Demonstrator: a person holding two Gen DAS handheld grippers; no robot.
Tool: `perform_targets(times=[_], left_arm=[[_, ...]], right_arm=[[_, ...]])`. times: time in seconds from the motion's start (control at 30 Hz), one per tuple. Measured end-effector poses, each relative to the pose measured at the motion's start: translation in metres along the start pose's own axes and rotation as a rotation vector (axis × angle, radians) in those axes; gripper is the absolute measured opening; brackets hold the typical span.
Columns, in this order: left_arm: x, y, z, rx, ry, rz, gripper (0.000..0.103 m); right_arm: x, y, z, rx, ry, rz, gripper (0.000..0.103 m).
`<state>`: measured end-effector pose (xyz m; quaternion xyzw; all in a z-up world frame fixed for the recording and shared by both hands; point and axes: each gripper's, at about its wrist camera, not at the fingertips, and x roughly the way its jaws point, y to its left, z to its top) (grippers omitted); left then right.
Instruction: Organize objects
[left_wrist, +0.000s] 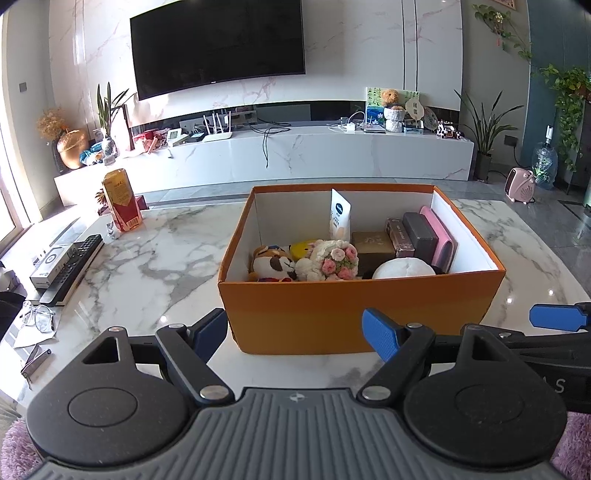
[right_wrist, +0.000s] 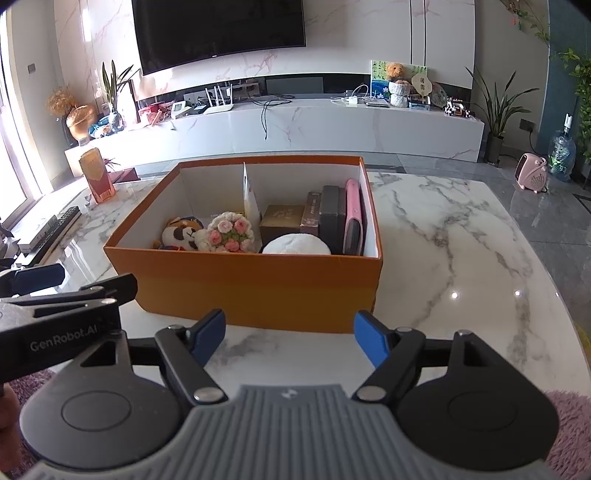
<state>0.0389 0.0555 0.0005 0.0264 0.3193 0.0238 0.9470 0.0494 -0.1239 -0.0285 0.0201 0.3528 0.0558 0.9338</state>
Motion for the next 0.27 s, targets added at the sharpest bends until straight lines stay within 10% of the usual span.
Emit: perform_targets(times=[0.27], left_arm=[[0.0001, 0.0005, 0.0002, -0.002, 0.002, -0.001, 0.095]], right_arm=[[0.0035, -0.0003, -0.0019, -0.010, 0.014, -0.001, 0.078]])
